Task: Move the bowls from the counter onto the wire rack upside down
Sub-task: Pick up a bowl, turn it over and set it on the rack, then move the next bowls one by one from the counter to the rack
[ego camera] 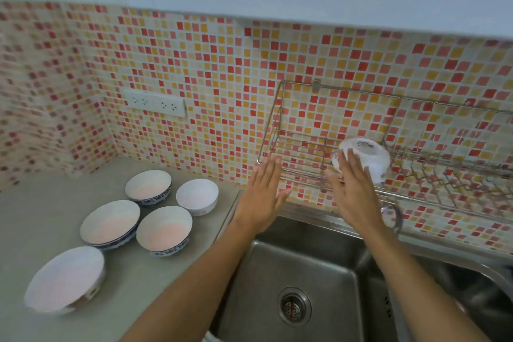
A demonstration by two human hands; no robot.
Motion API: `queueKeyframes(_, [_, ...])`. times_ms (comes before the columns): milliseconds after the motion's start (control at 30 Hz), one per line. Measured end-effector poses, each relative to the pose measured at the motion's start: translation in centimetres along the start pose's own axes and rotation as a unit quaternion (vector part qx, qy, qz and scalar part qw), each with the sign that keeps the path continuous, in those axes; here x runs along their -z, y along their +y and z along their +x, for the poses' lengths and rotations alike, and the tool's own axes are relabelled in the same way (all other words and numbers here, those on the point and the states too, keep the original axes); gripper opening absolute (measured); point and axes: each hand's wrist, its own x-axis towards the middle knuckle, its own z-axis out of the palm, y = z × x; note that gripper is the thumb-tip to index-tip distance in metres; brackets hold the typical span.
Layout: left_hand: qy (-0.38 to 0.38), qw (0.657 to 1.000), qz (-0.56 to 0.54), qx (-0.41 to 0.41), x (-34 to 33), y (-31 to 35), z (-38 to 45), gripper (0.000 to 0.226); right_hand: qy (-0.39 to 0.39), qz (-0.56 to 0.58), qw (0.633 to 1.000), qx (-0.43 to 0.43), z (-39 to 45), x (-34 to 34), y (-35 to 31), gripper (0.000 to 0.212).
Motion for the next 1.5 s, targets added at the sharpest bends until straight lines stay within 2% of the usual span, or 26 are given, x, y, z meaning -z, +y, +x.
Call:
queueKeyframes(133, [-0.024,0.997,0.026,0.07,1.3,-5.1,-7.3,0.063,-0.003,0.102,0.993,0.062,-2.3,-4.1,-6.3,0.068])
queueKeyframes(267, [-0.031,0.985,0.052,0.16,3.2,-12.6,-14.0,0.062,-0.082,0.161,0.972,0.148,-4.1,-10.2,-13.8,0.077])
queueKeyframes(367, [-0.043,0.969,0.072,0.232,5.1,-18.1,-18.2,0.063,-0.148,0.166,0.958,0.182,-5.7,-15.2,-19.7,0.075])
queueKeyframes(500, [-0.018,0.951,0.06,0.302,7.3,-24.8,-22.3,0.059,-0.207,0.152,0.941,0.219,-8.3,-21.5,-26.5,0.072])
queueKeyframes(633, [-0.007,0.932,0.055,0.359,8.4,-30.2,-25.4,0.067,-0.266,0.154,0.924,0.228,-10.9,-26.8,-31.2,0.074])
queueKeyframes(833, [0.005,0.893,-0.032,0.449,7.0,-34.9,-29.7,0.062,-0.373,0.174,0.906,0.097,-14.9,-31.8,-34.9,0.08])
queueKeyframes(967, [-0.019,0.859,-0.13,0.495,5.7,-35.7,-31.6,0.058,-0.433,0.232,0.871,-0.025,-16.2,-34.2,-36.1,0.049])
queueKeyframes(1067, [0.01,0.837,-0.173,0.518,5.6,-35.5,-31.8,0.05,-0.463,0.292,0.824,-0.145,-16.6,-34.4,-36.9,0.033])
queueKeyframes(1133, [0.044,0.829,-0.181,0.528,5.9,-35.0,-31.5,0.045,-0.466,0.311,0.807,-0.186,-16.6,-34.3,-37.1,0.035])
queueKeyframes(1233, [0.072,0.839,-0.182,0.507,6.9,-34.1,-30.8,0.048,-0.463,0.323,0.796,-0.217,-16.3,-33.4,-36.6,0.033])
queueKeyframes(1333, [0.073,0.857,-0.175,0.479,7.4,-33.0,-29.7,0.037,-0.454,0.364,0.775,-0.245,-15.8,-31.7,-35.1,0.031])
queueKeyframes(1400, [0.078,0.874,-0.169,0.45,7.4,-32.0,-28.5,0.038,-0.44,0.39,0.767,-0.257,-15.3,-30.1,-33.7,0.036])
queueKeyframes(1500, [0.089,0.885,-0.189,0.416,7.4,-29.8,-25.9,0.038,-0.417,0.392,0.782,-0.247,-14.3,-27.4,-31.4,0.046])
